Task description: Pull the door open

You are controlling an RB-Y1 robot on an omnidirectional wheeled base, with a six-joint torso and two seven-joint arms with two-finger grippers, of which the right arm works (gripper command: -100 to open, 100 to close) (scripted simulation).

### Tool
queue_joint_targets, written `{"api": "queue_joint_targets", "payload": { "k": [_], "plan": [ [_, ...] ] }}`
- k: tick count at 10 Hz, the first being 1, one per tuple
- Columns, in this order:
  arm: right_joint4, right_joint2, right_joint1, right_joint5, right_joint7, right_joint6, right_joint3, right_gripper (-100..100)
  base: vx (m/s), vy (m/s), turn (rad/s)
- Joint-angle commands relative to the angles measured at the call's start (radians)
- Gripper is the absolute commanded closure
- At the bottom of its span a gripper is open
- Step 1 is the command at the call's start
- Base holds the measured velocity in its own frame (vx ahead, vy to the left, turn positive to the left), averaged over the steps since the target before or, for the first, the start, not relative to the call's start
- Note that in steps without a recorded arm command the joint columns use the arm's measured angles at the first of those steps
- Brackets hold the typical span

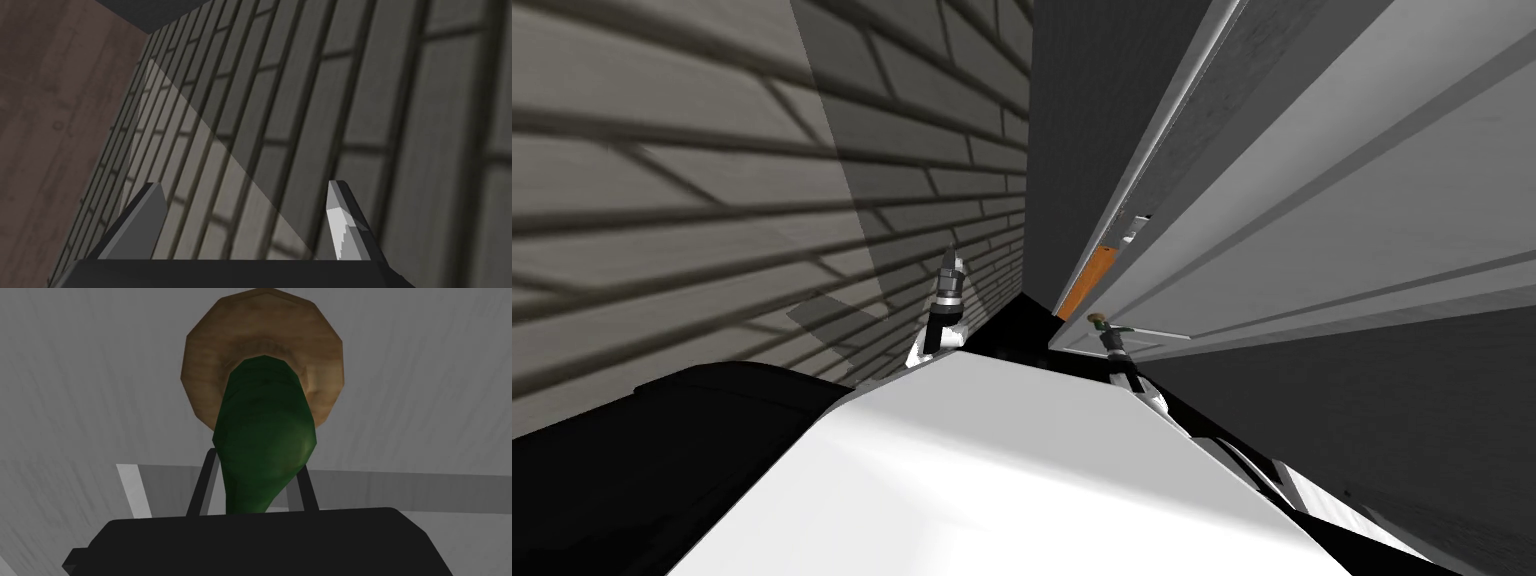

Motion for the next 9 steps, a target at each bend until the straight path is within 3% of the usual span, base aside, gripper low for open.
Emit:
{"api": "queue_joint_targets", "payload": {
  "k": [1,4,5,9],
  "plan": [
    [-0.007,-0.019,0.021,0.000,-0.015,-0.031,0.017,100,-0.151,-0.060,0.094],
    [-0.012,-0.050,0.050,-0.001,-0.041,-0.079,0.048,100,-0.179,-0.084,0.106],
    [-0.014,-0.042,0.046,-0.001,-0.035,-0.065,0.042,100,-0.091,-0.043,0.030],
    [0.010,-0.062,0.062,-0.003,-0.055,-0.121,0.066,100,-0.210,-0.085,0.184]
  ]
}}
